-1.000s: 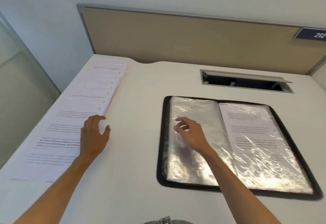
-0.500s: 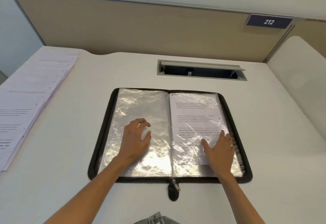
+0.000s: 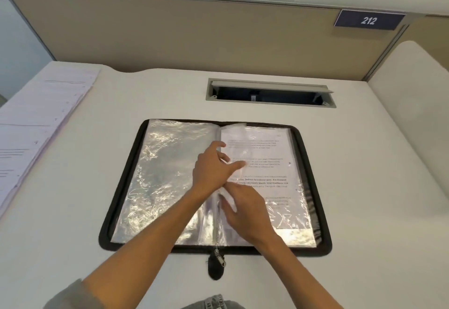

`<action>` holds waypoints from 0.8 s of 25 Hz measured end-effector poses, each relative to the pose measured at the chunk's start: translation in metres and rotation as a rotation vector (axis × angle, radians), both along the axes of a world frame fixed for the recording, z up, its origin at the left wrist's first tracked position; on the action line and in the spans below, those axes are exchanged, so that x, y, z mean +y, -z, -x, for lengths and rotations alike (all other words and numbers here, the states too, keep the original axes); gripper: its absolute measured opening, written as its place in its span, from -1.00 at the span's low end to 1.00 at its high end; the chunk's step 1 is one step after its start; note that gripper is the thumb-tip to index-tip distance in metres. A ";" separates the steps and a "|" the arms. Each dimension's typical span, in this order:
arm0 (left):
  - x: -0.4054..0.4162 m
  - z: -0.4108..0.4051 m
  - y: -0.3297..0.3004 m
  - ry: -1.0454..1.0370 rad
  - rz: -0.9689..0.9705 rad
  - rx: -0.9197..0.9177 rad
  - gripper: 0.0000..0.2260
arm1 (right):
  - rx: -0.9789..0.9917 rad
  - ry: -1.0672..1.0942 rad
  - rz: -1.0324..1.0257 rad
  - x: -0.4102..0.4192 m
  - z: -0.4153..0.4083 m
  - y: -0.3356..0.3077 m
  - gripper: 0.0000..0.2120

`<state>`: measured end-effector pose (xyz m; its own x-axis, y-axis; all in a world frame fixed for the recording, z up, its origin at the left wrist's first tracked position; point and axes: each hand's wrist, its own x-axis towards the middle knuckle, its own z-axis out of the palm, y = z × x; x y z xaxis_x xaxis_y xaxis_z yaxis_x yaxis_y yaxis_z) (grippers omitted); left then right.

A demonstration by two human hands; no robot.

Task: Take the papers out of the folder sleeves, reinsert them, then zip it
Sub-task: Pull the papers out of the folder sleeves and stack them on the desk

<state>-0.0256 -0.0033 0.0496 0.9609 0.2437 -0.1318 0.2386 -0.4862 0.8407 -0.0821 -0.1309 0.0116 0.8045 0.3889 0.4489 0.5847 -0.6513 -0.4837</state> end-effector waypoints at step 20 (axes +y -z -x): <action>0.122 -0.026 0.011 0.371 -0.910 -0.439 -0.65 | 0.585 0.746 -0.267 -0.083 -0.110 0.010 -0.51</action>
<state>0.0007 0.1189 0.0384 0.9143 -0.2401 0.3263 -0.2868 -0.9525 0.1026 0.0280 -0.2142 0.0014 0.9258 -0.3650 -0.0986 -0.3100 -0.5835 -0.7506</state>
